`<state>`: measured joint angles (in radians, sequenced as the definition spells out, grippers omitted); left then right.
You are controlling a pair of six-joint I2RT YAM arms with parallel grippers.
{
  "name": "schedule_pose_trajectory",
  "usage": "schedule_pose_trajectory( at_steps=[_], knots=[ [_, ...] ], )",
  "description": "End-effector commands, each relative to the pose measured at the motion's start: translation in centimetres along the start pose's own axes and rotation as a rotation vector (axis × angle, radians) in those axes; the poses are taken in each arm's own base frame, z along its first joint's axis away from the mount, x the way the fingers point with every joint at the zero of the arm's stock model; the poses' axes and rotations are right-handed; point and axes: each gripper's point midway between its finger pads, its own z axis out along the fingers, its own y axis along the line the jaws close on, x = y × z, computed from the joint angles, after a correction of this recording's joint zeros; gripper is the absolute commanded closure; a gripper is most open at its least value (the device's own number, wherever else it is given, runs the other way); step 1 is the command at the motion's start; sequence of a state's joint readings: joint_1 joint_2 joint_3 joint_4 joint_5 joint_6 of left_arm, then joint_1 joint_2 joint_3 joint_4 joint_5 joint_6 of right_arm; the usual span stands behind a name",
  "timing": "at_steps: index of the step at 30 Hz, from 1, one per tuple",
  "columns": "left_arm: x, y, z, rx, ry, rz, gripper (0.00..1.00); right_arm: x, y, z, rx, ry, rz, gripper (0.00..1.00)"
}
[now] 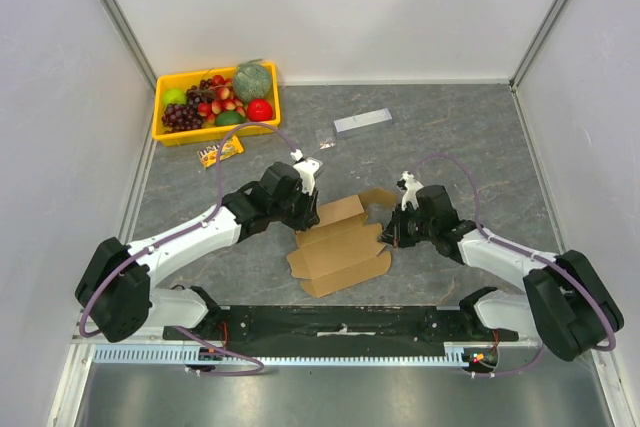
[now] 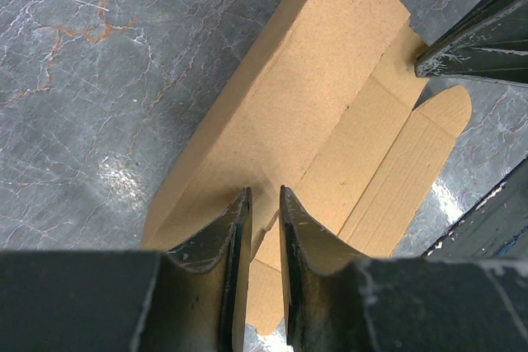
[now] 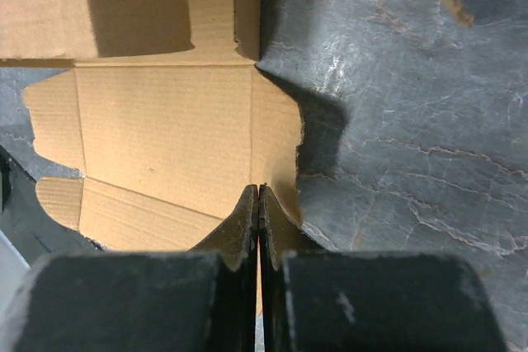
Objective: Fold the paper box
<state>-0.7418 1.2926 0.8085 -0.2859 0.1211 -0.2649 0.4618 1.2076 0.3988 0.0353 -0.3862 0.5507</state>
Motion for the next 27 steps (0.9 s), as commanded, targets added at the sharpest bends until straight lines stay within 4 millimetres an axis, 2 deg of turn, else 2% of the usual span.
schedule_pose_trajectory(
  at_steps=[1,6,10,16,19,22,25,27],
  knots=[
    [0.0,0.0,-0.6,-0.013,-0.004,-0.028,0.74,-0.5,-1.3,0.7,0.071,-0.014,-0.013,1.0],
    [0.1,0.1,-0.5,-0.017,0.0,-0.03,0.74,0.8,-4.0,0.5,0.225,0.054,-0.041,1.0],
    [0.0,0.0,-0.5,-0.016,0.0,-0.03,0.75,0.3,-3.8,-0.1,0.231,0.046,-0.057,1.0],
    [-0.4,-0.1,-0.9,-0.014,-0.007,-0.028,0.75,-4.2,-1.4,-2.2,0.211,-0.096,-0.087,0.98],
    [-0.7,-0.2,-1.3,-0.016,-0.023,-0.024,0.75,-6.1,-0.6,-3.3,0.218,-0.151,-0.101,0.91],
    [-1.0,-0.1,-1.6,-0.021,-0.038,-0.025,0.75,-8.3,-0.1,-4.6,0.247,-0.218,-0.124,0.79],
    [-1.2,-0.3,-1.7,-0.012,-0.041,-0.029,0.75,-10.1,-0.1,-5.5,0.291,-0.25,-0.172,0.67],
    [-1.4,-0.5,-1.8,-0.009,-0.047,-0.03,0.75,-11.3,-0.4,-5.9,0.334,-0.254,-0.203,0.63]
  ],
)
